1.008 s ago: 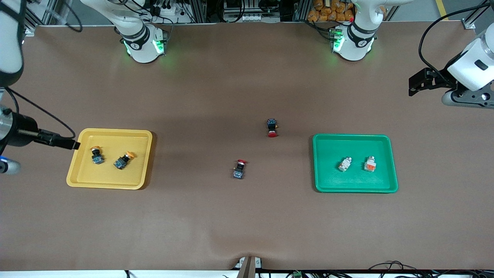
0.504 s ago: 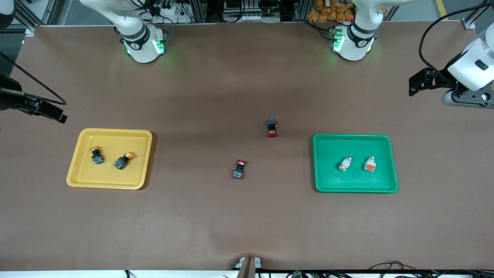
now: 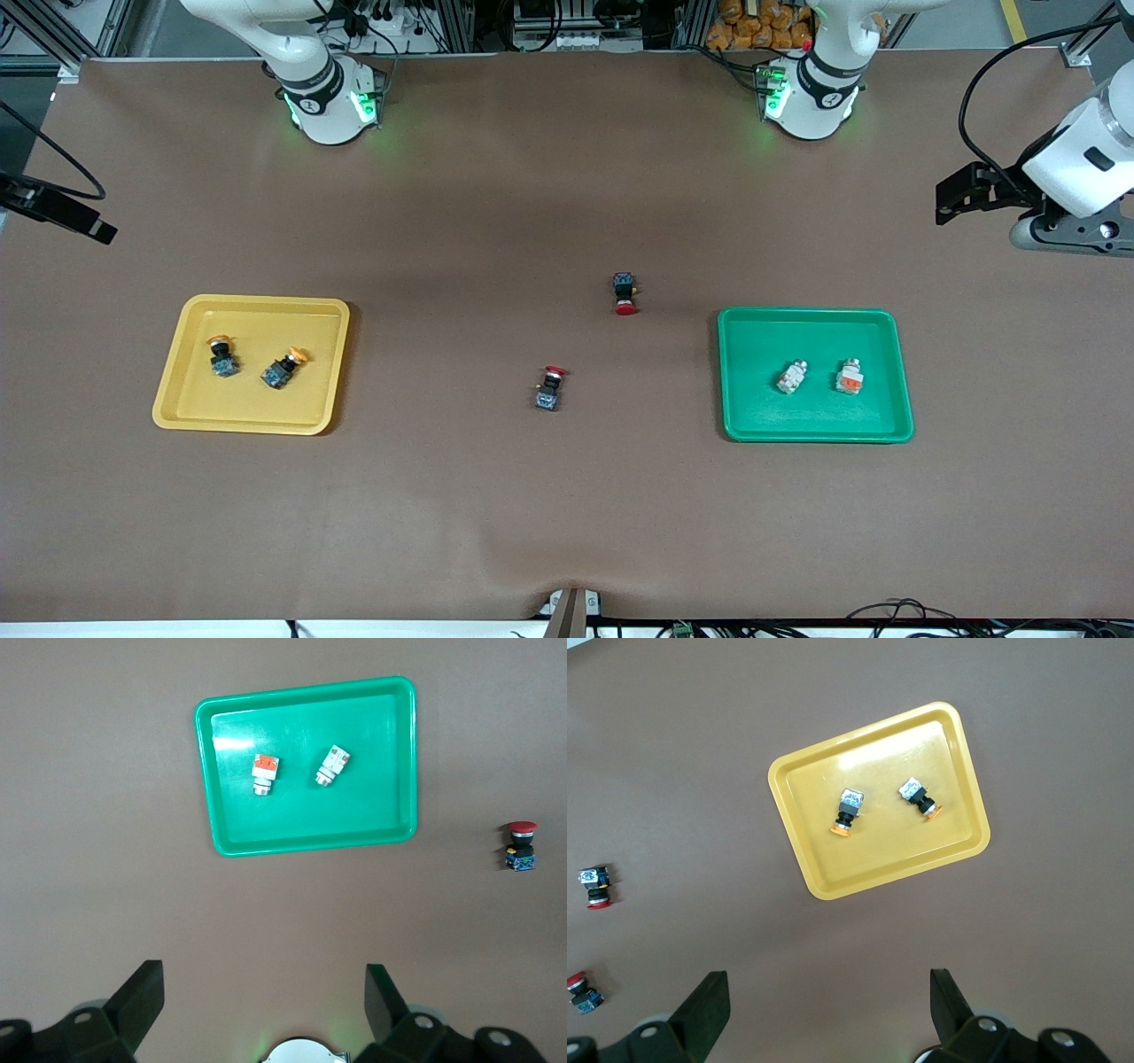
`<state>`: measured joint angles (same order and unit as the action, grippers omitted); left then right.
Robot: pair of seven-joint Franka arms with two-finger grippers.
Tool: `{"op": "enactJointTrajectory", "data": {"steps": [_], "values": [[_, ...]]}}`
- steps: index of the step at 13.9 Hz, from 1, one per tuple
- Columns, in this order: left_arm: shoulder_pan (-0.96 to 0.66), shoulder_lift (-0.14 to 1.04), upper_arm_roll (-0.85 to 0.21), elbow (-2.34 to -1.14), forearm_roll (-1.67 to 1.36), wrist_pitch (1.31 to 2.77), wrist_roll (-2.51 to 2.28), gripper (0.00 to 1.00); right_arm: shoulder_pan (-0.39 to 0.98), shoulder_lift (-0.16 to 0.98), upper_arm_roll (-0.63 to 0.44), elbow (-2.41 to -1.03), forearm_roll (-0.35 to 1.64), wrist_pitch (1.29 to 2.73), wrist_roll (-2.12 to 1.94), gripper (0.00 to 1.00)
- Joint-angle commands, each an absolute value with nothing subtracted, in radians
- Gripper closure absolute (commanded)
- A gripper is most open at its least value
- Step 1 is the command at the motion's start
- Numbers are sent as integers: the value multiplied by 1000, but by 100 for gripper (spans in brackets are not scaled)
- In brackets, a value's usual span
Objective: Place green and yellow buttons in trays
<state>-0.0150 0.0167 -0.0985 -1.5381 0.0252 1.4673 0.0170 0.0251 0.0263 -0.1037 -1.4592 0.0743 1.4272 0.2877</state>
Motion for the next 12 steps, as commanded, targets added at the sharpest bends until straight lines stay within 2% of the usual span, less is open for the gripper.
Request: {"op": "enactJointTrajectory", "data": {"steps": [1, 9, 12], "values": [[-9, 34, -100, -1509, 9, 1456, 8, 0, 41, -8, -107, -1497, 66, 1436, 262, 0], [11, 38, -100, -1509, 6, 1469, 8, 0, 23, -49, -86, -1526, 57, 1437, 259, 0], [11, 37, -100, -1509, 3, 1526, 8, 0, 20, -46, -86, -1526, 9, 1437, 195, 0]]}}
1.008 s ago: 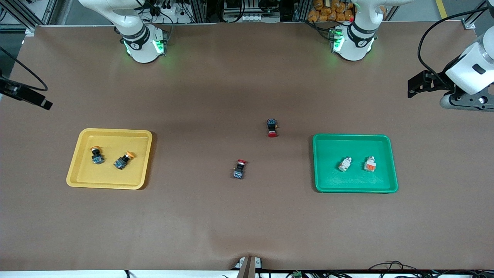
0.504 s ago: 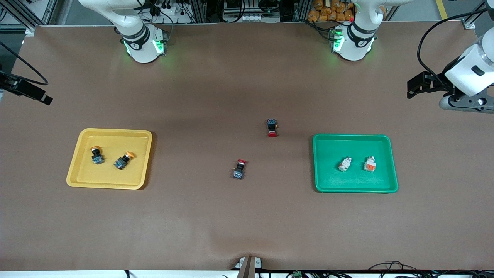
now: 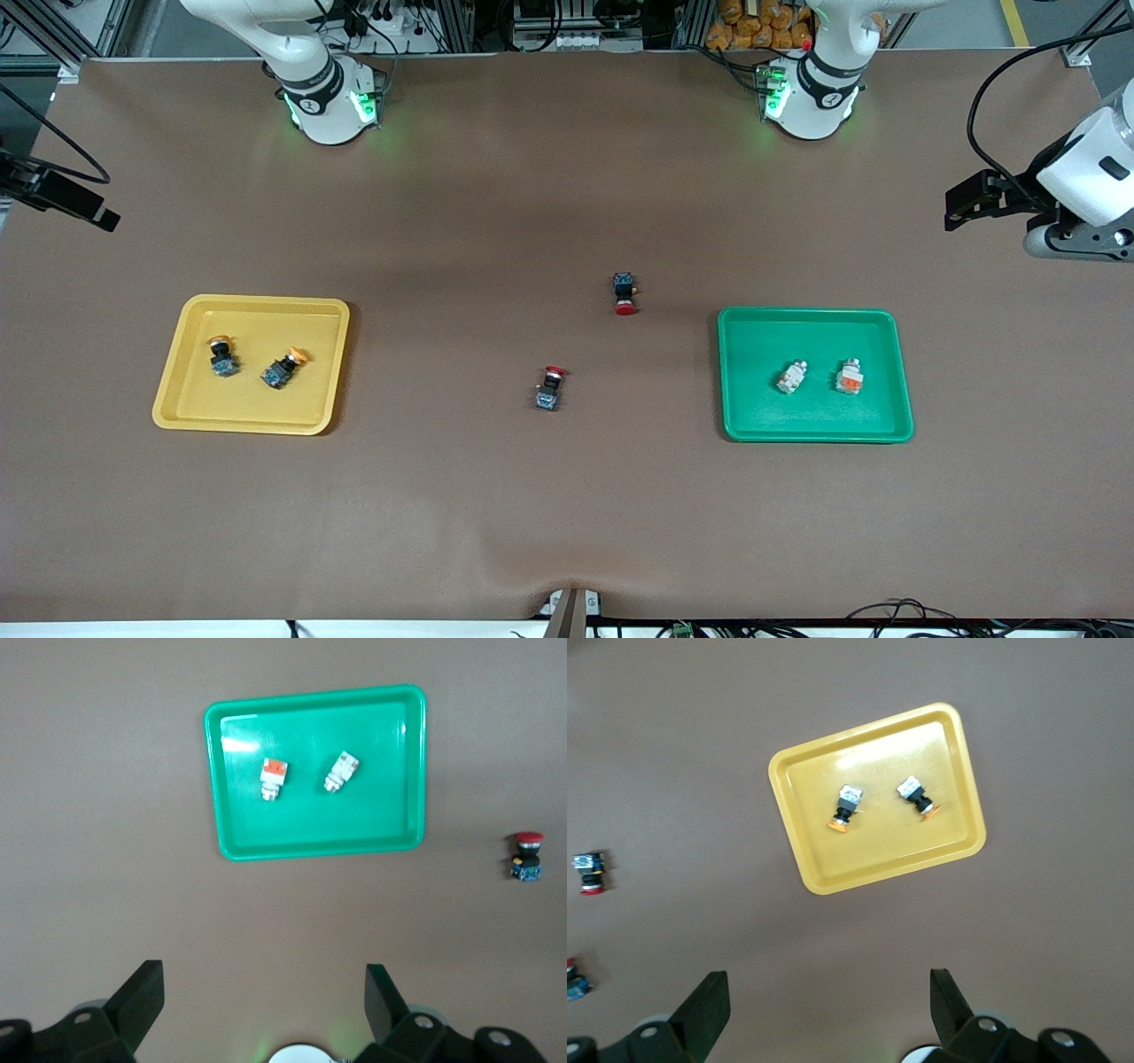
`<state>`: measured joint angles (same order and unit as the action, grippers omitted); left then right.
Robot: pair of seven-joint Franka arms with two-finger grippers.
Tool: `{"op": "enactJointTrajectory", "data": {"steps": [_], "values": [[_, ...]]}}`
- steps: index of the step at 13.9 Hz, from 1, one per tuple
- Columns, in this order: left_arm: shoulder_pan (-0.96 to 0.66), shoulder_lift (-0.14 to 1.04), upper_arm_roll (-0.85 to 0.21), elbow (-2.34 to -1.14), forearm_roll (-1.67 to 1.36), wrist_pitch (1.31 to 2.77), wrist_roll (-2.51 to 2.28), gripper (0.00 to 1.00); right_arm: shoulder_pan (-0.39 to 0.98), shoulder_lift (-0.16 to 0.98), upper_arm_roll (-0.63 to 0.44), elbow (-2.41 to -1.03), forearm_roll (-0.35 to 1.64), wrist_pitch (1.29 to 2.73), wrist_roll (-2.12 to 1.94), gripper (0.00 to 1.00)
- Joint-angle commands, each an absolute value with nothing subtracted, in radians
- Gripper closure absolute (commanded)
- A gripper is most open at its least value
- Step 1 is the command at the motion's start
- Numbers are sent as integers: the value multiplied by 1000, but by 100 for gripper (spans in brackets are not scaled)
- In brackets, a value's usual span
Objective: Place green and yellow buttons in trays
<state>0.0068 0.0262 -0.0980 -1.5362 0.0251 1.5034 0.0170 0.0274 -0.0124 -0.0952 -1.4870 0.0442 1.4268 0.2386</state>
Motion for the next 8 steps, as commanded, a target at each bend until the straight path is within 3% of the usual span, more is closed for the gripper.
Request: {"op": "enactJointTrajectory", "data": {"steps": [1, 8], "values": [[9, 37, -100, -1511, -5, 1526, 8, 0, 18, -46, -87, -1525, 9, 1436, 167, 0], [8, 37, -101, -1511, -9, 1526, 9, 0, 15, -41, -81, -1522, 18, 1421, 61, 0]]}}
